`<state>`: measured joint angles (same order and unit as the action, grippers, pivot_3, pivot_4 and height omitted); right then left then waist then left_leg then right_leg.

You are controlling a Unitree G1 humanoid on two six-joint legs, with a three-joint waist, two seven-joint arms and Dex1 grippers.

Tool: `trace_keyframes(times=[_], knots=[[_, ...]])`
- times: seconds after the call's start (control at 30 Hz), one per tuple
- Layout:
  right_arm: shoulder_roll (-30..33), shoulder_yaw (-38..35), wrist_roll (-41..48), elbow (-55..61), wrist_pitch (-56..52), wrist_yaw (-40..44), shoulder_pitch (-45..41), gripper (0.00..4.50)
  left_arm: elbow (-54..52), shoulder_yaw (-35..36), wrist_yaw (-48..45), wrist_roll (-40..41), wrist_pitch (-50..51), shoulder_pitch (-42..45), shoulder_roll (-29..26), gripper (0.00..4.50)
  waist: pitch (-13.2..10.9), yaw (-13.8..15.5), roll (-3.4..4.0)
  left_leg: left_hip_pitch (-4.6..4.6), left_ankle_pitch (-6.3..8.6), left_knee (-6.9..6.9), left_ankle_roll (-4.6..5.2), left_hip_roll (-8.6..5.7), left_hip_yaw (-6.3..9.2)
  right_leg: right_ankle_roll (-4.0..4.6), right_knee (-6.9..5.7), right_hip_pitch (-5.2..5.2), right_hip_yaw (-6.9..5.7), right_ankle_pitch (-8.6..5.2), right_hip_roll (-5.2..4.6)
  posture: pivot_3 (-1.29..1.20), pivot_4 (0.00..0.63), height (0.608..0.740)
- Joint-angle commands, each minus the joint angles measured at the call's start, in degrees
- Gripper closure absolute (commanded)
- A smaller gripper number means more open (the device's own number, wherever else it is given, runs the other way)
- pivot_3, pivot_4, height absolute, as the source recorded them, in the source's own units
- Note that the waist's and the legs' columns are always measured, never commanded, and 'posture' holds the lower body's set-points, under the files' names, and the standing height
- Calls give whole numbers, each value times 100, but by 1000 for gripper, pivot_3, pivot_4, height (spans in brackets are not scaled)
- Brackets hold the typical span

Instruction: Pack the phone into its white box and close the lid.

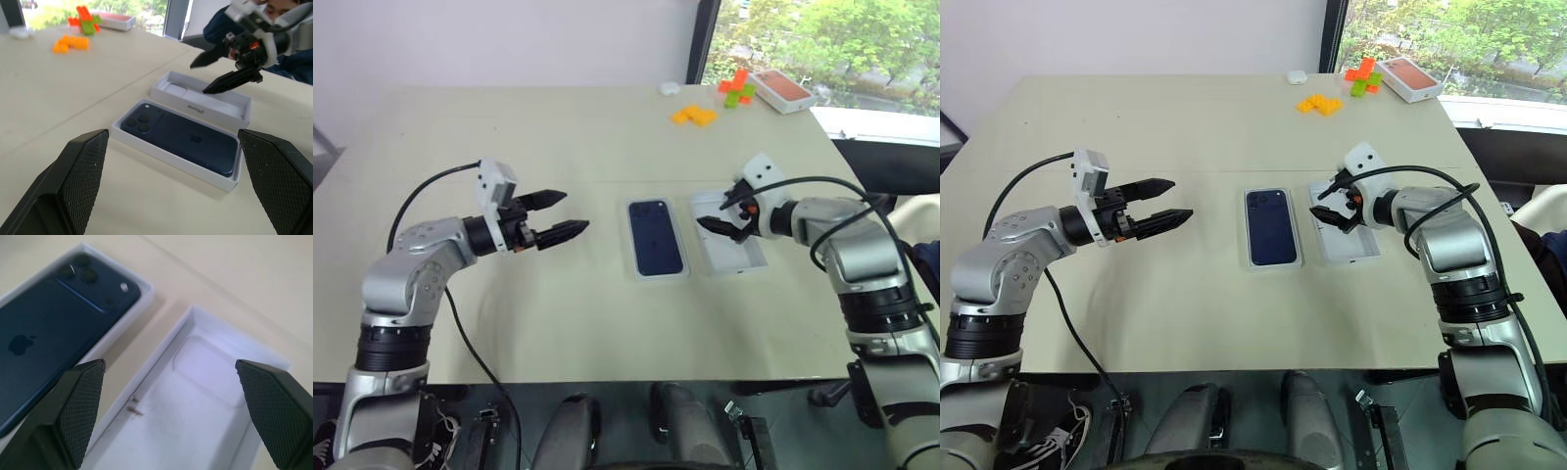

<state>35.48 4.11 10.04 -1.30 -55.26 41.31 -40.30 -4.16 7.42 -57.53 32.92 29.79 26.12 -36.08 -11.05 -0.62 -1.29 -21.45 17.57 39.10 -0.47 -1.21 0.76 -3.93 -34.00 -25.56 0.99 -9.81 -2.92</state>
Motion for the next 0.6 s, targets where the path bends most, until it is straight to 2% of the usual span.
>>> trace_keyframes(times=[0.03,0.13,0.27,0.37,0.47,0.53,0.6], knots=[[-100,-297,174,147,-677,-294,-533,0,135,-3,-202,-173,-513,46,-33,37,-1,-5,2,0,0,2,1,0,-4,0,-2,0,2,0,-1,0,150,740],[-181,-286,215,117,-938,-461,-665,0,301,-33,-122,-249,-667,89,110,37,-1,-2,2,2,3,2,7,0,-8,-4,-2,-1,2,2,0,0,150,740],[-362,-84,200,258,-1151,-678,-434,0,37,-71,-59,-211,-643,-93,230,37,1,-12,-1,1,12,2,23,0,-7,-27,-4,1,-1,14,1,0,150,740],[-585,-224,262,273,-1346,-864,-421,0,-70,-49,-31,-198,-619,-188,245,37,-1,-26,2,0,19,2,33,1,-12,-28,-5,-2,2,15,-1,0,150,740],[-772,-158,300,554,-820,-878,-426,0,-5,-30,31,-237,-643,-214,233,37,-1,-36,2,-1,19,2,34,1,-18,-28,-10,-10,7,15,-1,0,150,740],[-638,166,96,764,-96,-744,-322,0,109,-96,62,-324,-648,-197,215,37,-1,-36,2,1,19,2,34,4,-18,-29,-11,-10,6,15,4,0,150,740],[-573,235,82,809,218,-642,-165,554,312,-225,294,-409,-364,-120,293,0,-1,-36,2,4,19,2,34,5,-18,-30,-11,-9,6,15,8,0,150,740]])
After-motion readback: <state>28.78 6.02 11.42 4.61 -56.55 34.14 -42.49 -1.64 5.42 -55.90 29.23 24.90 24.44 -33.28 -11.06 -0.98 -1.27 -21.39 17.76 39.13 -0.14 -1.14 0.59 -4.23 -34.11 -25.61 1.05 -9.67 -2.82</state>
